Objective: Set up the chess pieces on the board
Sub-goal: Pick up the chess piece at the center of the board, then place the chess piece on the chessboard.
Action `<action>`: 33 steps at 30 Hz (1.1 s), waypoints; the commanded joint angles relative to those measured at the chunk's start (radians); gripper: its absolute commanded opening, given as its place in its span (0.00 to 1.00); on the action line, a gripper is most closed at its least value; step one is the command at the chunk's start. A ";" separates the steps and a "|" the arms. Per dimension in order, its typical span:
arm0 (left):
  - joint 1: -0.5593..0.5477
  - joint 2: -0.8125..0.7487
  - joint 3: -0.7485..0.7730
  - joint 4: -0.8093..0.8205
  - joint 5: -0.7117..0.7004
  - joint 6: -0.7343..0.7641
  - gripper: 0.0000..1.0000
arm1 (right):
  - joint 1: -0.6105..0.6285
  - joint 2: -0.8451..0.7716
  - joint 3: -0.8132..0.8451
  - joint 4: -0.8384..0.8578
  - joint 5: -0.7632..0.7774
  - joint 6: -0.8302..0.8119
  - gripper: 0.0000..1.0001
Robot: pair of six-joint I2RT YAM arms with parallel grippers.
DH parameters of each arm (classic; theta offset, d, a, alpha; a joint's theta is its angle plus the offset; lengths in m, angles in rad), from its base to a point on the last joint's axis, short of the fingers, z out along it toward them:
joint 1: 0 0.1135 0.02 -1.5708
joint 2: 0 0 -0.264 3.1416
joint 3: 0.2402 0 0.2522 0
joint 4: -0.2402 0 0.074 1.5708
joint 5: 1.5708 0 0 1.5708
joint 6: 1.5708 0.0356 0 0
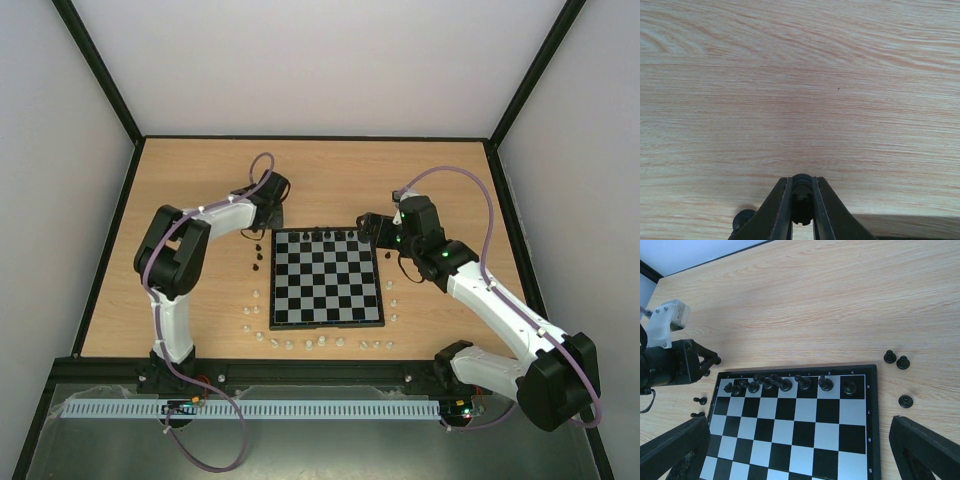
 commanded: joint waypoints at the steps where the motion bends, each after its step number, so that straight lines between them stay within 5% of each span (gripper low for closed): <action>1: -0.028 -0.076 0.015 -0.054 -0.019 -0.011 0.05 | 0.006 0.008 -0.010 0.011 0.004 0.007 0.99; 33: -0.166 -0.170 -0.089 -0.086 0.010 -0.053 0.08 | 0.005 -0.009 -0.010 0.006 0.001 0.009 0.99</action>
